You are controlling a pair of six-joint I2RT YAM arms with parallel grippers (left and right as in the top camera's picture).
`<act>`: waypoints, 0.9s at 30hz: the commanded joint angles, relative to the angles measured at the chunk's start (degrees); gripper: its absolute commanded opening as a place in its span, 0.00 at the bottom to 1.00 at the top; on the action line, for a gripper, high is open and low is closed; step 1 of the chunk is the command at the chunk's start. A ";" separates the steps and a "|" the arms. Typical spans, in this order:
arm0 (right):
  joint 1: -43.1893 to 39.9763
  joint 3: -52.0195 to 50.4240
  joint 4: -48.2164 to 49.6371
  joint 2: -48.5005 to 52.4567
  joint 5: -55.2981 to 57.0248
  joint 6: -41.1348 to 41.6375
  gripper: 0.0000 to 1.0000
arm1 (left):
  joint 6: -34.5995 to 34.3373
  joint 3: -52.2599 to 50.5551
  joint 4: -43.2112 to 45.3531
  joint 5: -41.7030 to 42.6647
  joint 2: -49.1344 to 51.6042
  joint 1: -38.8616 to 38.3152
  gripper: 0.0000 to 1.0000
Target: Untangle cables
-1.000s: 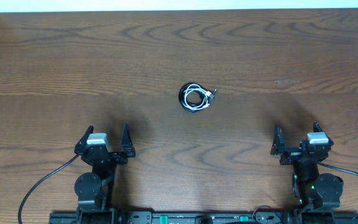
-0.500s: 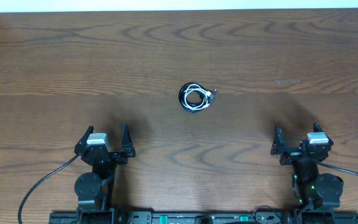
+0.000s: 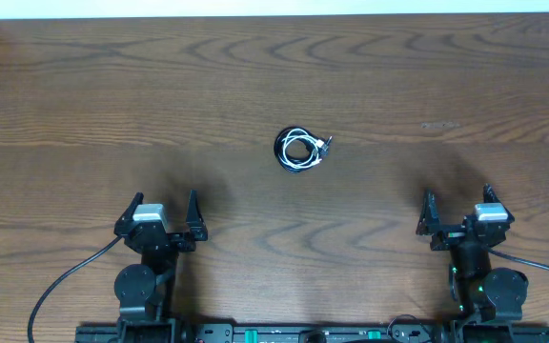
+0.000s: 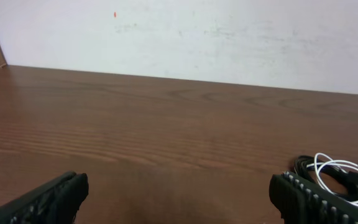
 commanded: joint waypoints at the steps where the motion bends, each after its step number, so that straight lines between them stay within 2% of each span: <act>1: 0.13 -0.04 5.88 -0.37 -10.12 12.02 0.99 | 0.72 -1.09 0.26 0.81 -0.39 0.13 0.99; 2: 0.13 -0.04 7.93 -0.37 -18.36 19.65 0.99 | -1.46 -1.09 -0.11 3.82 -0.39 0.13 0.99; 3: 0.13 -0.04 8.74 -0.37 -21.53 22.56 0.99 | -3.89 -1.09 -0.44 7.32 -0.39 0.13 0.99; 4: 0.13 -0.04 12.48 -0.37 -23.96 28.50 0.99 | -6.14 -1.09 -0.85 12.22 -0.39 0.13 0.99; 6: 0.13 -0.04 18.34 -0.37 -25.46 35.41 0.99 | -6.64 -1.09 1.62 16.11 -0.39 0.13 0.99; 9: 0.09 -0.02 29.44 -0.37 -25.75 37.22 0.99 | -7.43 -0.92 8.81 22.36 -0.39 0.13 0.99; 12: 0.09 1.66 39.01 -0.39 -27.74 37.29 0.99 | -8.48 2.69 17.53 23.10 -0.39 0.13 0.99; 13: 0.07 3.17 39.06 -0.39 -27.02 37.22 0.99 | -9.27 4.50 17.59 23.08 -0.39 0.13 0.99; 16: -0.09 9.70 30.64 -0.37 -23.82 35.23 0.99 | -9.79 12.44 13.29 23.06 0.07 0.15 0.99; 18: -0.63 16.79 16.20 0.15 -22.64 29.90 0.99 | -9.29 19.21 6.32 22.86 1.66 0.31 0.99; 20: -1.20 23.56 1.88 1.70 -21.09 25.86 0.99 | -8.24 27.32 -3.48 22.91 4.96 0.66 0.99; 22: -1.55 31.80 -12.94 5.55 -20.39 18.36 0.99 | -6.10 35.17 -12.74 22.93 9.73 0.85 0.99; 27: -1.53 47.93 -30.93 20.09 -20.90 8.92 0.99 | -0.52 57.72 -38.71 22.93 30.05 0.83 0.99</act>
